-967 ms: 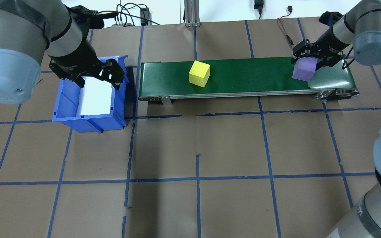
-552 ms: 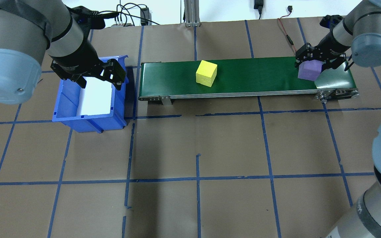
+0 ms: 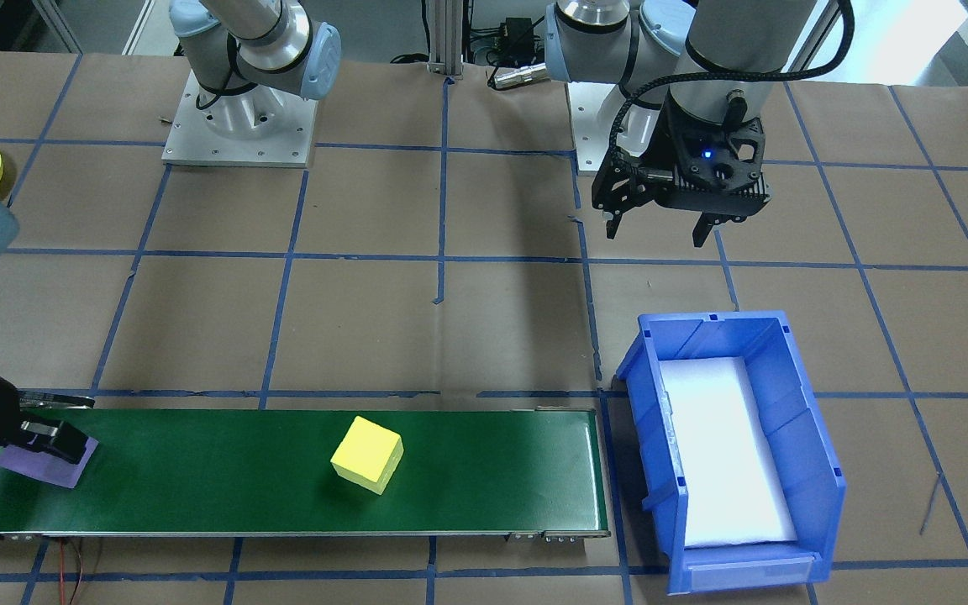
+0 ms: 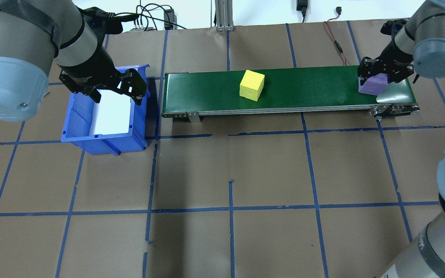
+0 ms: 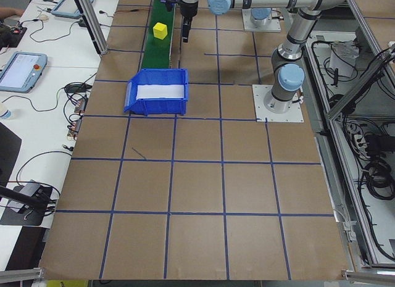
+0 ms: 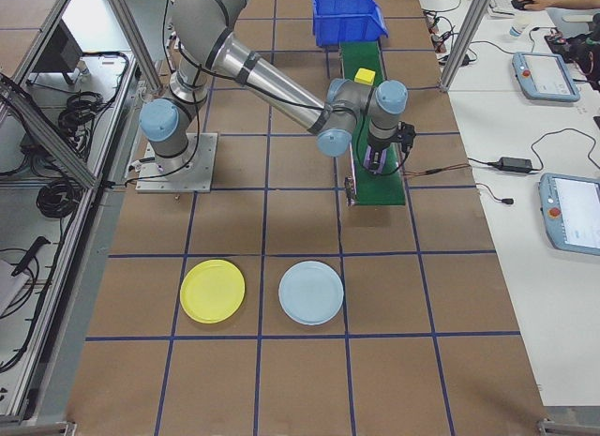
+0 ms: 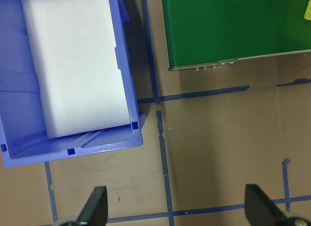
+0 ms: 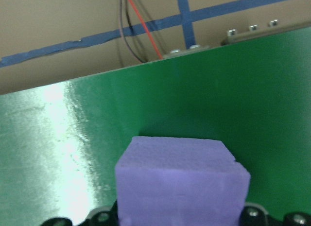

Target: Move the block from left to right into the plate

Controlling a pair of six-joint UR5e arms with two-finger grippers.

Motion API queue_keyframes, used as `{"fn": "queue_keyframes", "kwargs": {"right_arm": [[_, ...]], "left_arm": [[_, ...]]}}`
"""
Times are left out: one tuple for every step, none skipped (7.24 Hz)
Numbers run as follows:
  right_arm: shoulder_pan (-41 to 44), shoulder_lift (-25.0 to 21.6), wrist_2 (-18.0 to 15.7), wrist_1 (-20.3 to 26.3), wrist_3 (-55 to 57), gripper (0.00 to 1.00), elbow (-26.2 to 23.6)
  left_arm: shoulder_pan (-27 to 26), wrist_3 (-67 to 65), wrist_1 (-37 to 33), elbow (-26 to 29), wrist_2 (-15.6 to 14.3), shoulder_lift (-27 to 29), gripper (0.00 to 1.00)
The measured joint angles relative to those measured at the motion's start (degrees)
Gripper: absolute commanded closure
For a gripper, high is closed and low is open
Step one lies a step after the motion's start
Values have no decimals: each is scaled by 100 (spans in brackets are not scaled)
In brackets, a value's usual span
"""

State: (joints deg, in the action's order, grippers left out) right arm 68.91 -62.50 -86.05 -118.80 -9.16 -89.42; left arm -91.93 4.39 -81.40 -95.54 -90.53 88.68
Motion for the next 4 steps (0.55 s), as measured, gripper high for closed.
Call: {"fn": "queue_keyframes", "kwargs": {"right_arm": [[-309,-46,-163,8,-200,57,42],[-718,-72,-244,23,-542,57,63],[-1119,-79,-348,42,-1001,57,59],[-1571,-81,-510,53,-1616,57,44]], "left_arm": [[0,2,1,0,0,0,0],[0,6,1,-3,0,0,0],[0,12,1,-5,0,3,0],[0,20,1,-7,0,4,0]]}}
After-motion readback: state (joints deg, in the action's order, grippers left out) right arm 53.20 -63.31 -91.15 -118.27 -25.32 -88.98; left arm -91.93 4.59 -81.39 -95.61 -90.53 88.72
